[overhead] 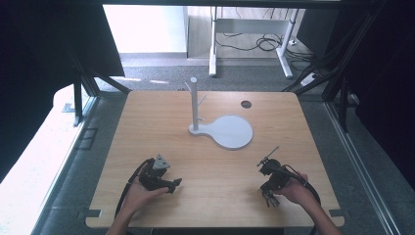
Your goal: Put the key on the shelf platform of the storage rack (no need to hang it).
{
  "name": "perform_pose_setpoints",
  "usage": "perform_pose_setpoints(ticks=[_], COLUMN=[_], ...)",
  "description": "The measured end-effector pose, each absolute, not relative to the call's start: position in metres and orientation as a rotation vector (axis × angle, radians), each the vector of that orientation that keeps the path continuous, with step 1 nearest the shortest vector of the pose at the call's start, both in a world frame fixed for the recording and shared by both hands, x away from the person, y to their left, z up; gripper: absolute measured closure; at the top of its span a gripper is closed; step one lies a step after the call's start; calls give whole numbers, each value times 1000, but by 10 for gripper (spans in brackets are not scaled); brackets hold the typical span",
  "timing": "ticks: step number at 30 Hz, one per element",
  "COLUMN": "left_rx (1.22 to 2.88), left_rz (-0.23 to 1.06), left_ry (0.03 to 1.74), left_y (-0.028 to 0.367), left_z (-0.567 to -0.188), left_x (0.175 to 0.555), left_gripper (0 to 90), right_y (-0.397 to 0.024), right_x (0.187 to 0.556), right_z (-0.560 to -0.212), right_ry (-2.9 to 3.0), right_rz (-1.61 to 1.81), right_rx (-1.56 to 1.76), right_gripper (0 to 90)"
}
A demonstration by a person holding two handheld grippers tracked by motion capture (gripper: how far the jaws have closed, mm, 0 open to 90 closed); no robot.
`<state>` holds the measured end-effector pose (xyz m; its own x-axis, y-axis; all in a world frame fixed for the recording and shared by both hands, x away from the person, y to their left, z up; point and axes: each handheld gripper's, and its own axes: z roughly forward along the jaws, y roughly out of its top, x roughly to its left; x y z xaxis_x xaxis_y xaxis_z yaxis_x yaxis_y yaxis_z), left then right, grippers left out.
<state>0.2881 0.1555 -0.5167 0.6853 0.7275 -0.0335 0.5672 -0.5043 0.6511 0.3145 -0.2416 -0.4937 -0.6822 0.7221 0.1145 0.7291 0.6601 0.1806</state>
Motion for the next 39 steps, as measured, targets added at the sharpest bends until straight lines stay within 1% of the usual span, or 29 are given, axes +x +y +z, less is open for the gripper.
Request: perform_pose_setpoints(ticks=[9,22,39], left_rx=[2247,2247,2248], left_rz=[325,329,331], left_ry=[988,987,988], left_y=[157,157,157], left_z=[-516,-516,-516], left_x=[288,288,289], left_gripper=[233,233,233], right_y=[-248,-264,-267], right_x=[314,315,321], right_z=[-479,-443,-426], right_ry=[-2836,-2869,-2886], right_rz=[-358,-447,-480], right_rx=[-1247,-1290,-1299], right_gripper=[894,895,895])
